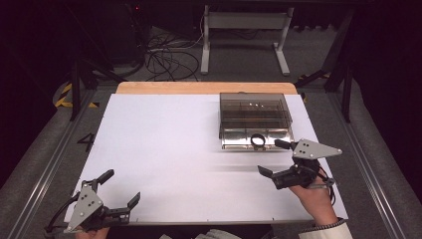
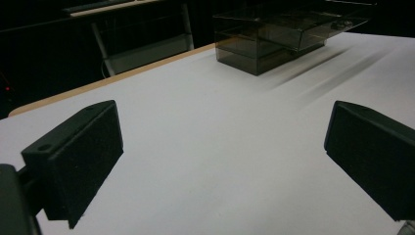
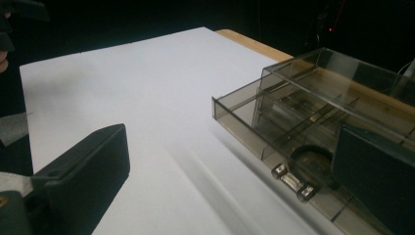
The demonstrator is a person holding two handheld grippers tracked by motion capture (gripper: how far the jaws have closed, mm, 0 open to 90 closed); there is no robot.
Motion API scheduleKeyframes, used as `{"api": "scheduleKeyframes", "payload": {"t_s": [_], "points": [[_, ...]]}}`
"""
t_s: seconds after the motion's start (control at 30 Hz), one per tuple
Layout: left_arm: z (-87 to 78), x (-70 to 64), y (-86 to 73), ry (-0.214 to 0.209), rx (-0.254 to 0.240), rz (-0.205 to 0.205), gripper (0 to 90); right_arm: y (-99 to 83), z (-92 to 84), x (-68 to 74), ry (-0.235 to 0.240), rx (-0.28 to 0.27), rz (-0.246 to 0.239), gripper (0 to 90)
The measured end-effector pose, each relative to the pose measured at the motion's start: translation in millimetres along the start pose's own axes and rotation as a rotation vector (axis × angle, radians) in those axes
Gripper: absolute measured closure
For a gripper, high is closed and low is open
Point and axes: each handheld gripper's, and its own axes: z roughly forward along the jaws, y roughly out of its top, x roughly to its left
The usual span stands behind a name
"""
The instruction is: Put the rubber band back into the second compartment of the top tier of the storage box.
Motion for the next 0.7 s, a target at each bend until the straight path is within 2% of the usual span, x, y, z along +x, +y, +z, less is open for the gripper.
{"api": "scheduleKeyframes", "payload": {"t_s": [0.2,0.7], "points": [[0.5,0.0,-0.2,-0.002,0.000,-0.002,1.7,-14.8,-0.5,2.9,-0.005,-0.006,-0.008,0.3],[1.4,-0.6,-0.5,0.001,0.010,0.000,1.7,-43.8,-0.9,4.4,0.023,-0.023,-0.004,0.0]]}}
